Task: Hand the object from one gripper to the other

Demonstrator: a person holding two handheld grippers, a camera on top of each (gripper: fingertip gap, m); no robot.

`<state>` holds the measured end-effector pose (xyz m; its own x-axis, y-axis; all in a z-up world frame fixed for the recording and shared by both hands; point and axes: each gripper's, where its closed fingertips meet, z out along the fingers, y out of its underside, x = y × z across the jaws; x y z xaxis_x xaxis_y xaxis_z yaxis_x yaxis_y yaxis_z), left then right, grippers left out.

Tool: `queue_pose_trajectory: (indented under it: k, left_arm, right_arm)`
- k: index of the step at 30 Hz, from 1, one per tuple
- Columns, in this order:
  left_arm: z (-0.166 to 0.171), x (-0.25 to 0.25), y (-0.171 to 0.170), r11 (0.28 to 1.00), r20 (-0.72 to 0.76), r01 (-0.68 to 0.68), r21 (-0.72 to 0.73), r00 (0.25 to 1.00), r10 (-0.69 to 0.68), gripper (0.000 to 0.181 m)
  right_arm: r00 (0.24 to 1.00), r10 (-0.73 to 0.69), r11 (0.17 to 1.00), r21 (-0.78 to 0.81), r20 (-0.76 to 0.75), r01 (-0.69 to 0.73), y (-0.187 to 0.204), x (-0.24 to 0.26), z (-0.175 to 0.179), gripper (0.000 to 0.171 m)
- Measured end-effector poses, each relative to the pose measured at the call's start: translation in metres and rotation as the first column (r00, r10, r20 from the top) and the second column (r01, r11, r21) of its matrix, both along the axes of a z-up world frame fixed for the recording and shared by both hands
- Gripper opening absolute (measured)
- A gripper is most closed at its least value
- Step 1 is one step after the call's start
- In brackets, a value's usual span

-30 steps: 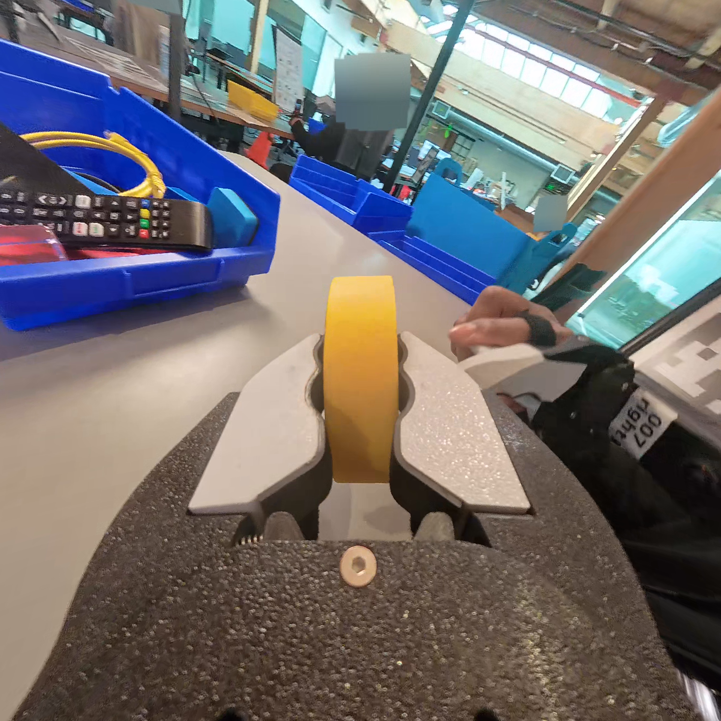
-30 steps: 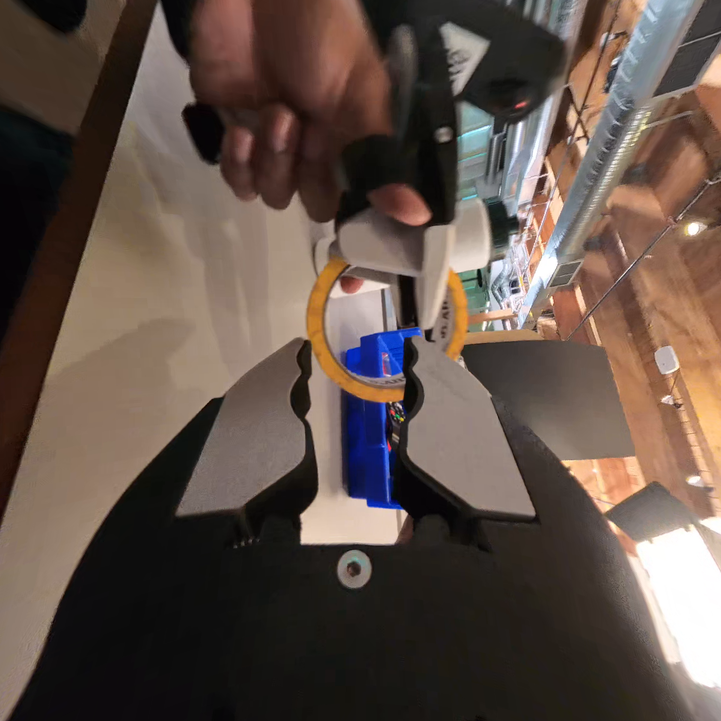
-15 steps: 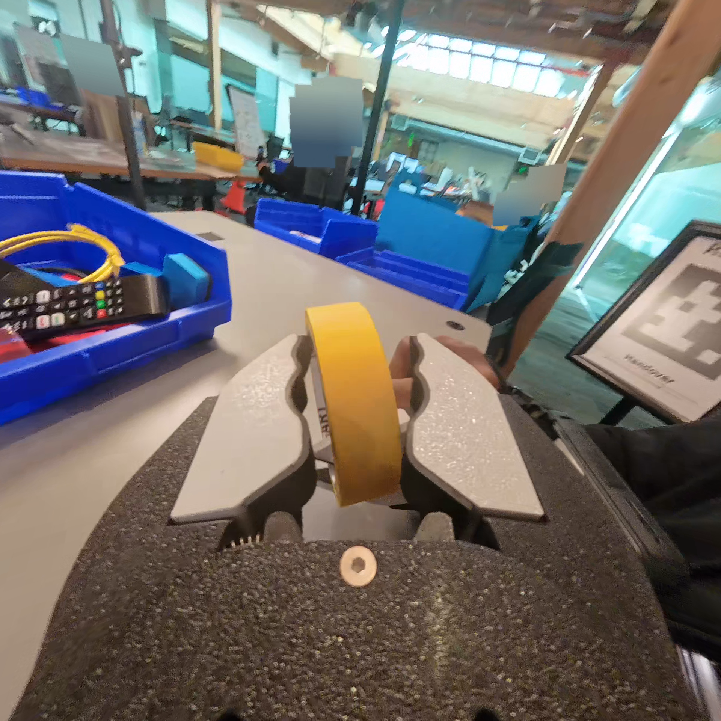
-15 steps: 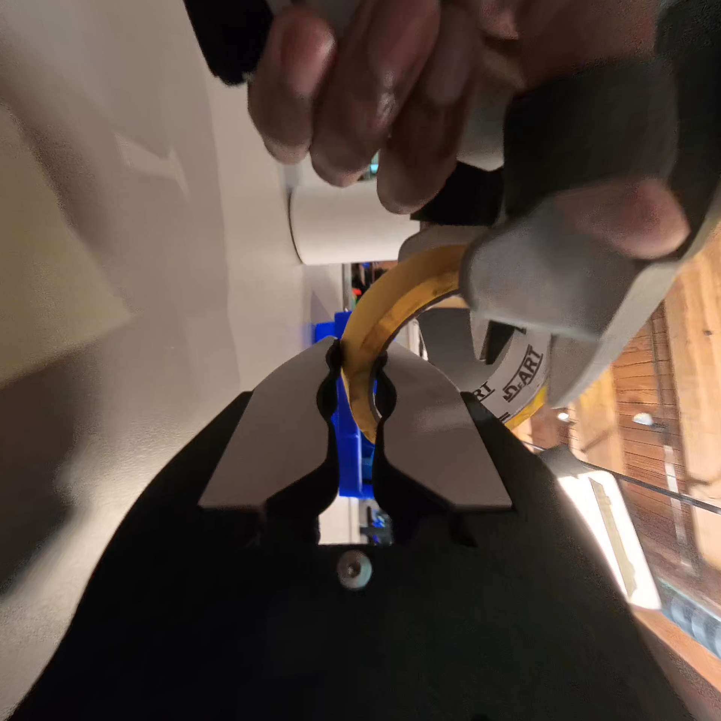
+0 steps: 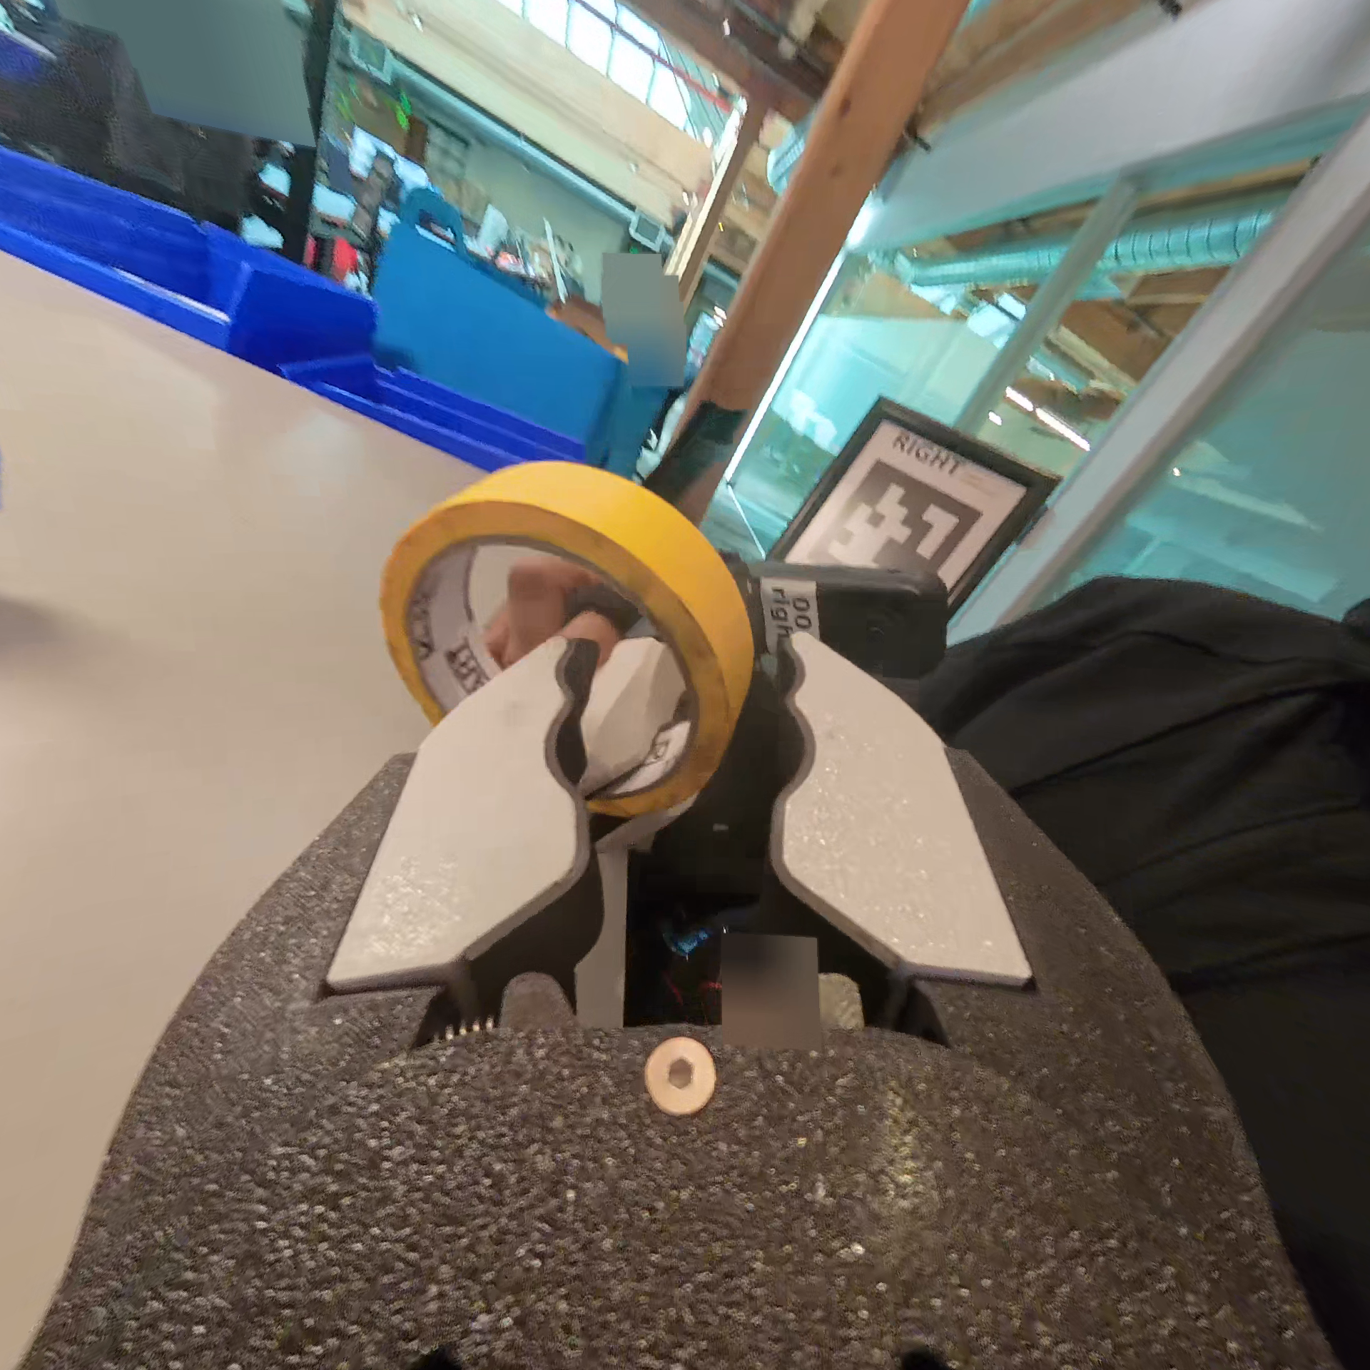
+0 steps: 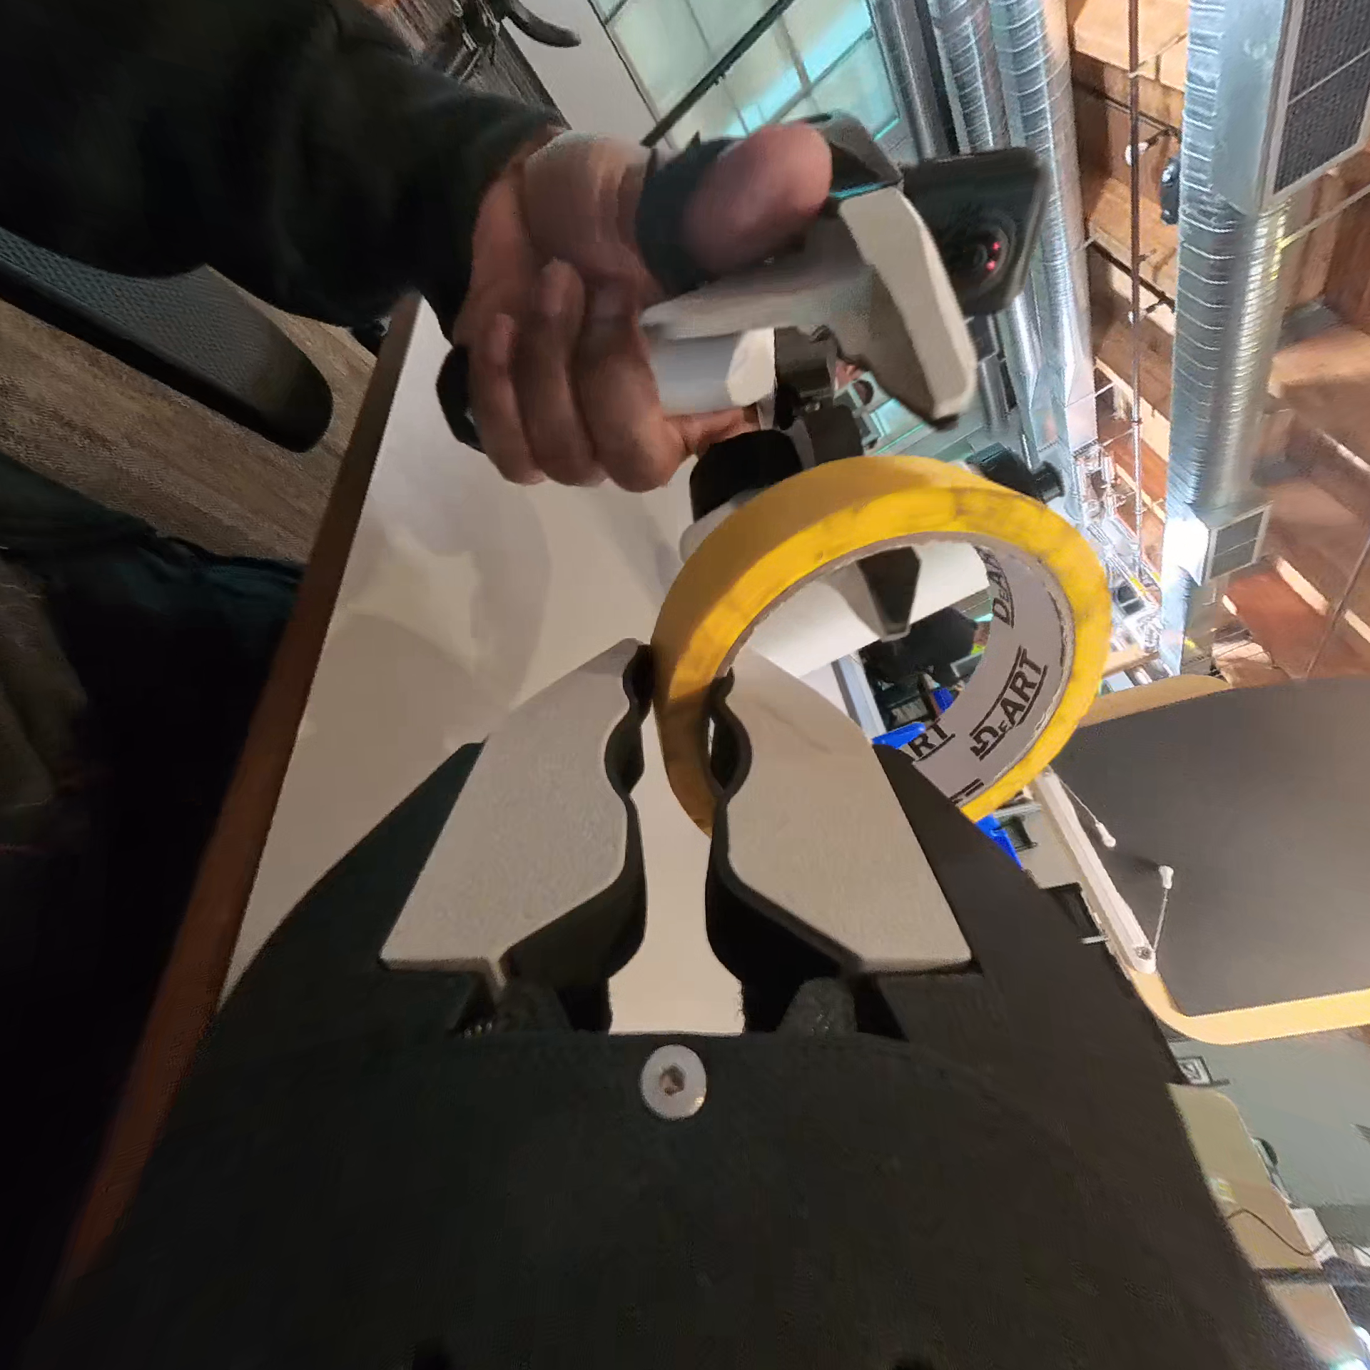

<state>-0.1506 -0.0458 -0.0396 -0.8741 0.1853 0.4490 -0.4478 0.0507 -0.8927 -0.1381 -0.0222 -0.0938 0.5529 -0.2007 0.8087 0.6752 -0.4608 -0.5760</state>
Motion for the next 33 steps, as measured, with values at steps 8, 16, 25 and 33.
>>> queue_pose_trajectory:
  k: [8, 16, 25, 33]
  left_arm:
    - [0.000, -0.005, -0.019, 0.998, 0.095, -0.033, -0.050, 0.995, 0.037, 0.017]
    - [-0.017, 0.042, -0.012, 0.865, 0.748, -0.501, 0.004, 0.576, 0.330, 0.016]
    - [-0.039, 0.056, -0.031, 0.710, 0.988, -0.696, -0.112, -0.003, 0.152, 0.015]
    - [-0.055, 0.041, -0.052, 0.751, 0.973, -0.637, -0.174, -0.229, 0.031, 0.014]
  right_arm:
    - [0.999, -0.023, 0.999, -0.035, 0.029, 0.024, -0.004, 0.005, -0.008, 0.014]
    - [0.931, 0.066, 0.981, 0.192, -0.360, 0.004, -0.024, 0.009, 0.019, 0.039]
    - [0.769, 0.126, 0.827, 0.495, -0.627, 0.268, -0.032, 0.027, 0.069, 0.056]
    - [0.794, -0.106, 0.794, 0.429, -0.599, 0.430, -0.037, 0.042, 0.062, 0.050]
